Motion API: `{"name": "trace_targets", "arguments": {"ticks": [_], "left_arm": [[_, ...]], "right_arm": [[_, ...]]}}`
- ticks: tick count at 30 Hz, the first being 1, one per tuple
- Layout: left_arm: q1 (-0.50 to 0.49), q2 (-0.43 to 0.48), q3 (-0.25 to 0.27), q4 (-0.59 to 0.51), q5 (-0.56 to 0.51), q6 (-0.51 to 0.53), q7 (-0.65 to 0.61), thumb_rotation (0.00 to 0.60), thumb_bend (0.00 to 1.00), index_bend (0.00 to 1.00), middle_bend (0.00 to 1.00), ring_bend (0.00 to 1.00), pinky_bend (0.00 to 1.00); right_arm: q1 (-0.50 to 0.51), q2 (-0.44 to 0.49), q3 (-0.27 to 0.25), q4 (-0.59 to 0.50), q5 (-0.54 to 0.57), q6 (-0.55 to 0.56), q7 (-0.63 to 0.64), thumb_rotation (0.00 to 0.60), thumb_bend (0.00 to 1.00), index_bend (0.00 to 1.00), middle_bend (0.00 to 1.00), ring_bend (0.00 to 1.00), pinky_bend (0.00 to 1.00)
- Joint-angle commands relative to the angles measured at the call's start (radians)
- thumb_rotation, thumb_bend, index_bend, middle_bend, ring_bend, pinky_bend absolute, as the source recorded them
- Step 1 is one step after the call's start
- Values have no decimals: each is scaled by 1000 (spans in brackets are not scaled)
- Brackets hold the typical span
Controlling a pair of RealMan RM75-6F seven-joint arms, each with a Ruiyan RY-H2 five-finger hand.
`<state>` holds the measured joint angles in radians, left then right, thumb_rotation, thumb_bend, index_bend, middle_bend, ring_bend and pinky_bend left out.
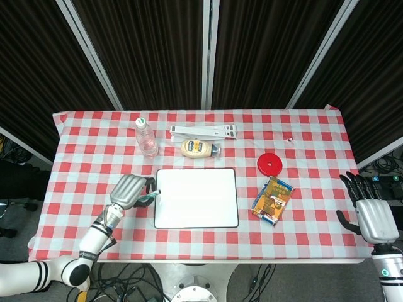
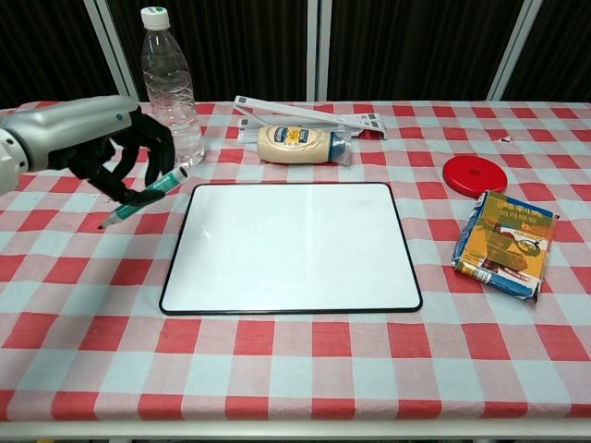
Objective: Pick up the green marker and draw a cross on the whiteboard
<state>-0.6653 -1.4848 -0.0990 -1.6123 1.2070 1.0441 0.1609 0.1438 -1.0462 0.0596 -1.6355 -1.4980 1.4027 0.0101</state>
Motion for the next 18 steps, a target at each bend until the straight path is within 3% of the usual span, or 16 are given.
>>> {"name": "trace_targets", "arguments": {"ticks": [1, 7, 18], "left_arm": [[-42, -41, 2, 183, 321, -46, -413, 600, 408, 577, 595, 658, 936], [-101, -133, 19, 330, 393, -59, -538, 600, 408, 576, 591, 643, 923], [-176, -226, 27, 484, 395, -121, -563, 600, 410, 576, 592, 643, 923]], "right_arm": [[1, 2, 0, -1, 0, -3, 2, 600, 269, 0, 41, 0, 0], [5, 5, 2, -2, 3, -9, 3, 600, 270, 0, 41, 0, 0], [11, 4, -1, -3, -5, -18, 3, 600, 270, 0, 41, 0, 0]]}}
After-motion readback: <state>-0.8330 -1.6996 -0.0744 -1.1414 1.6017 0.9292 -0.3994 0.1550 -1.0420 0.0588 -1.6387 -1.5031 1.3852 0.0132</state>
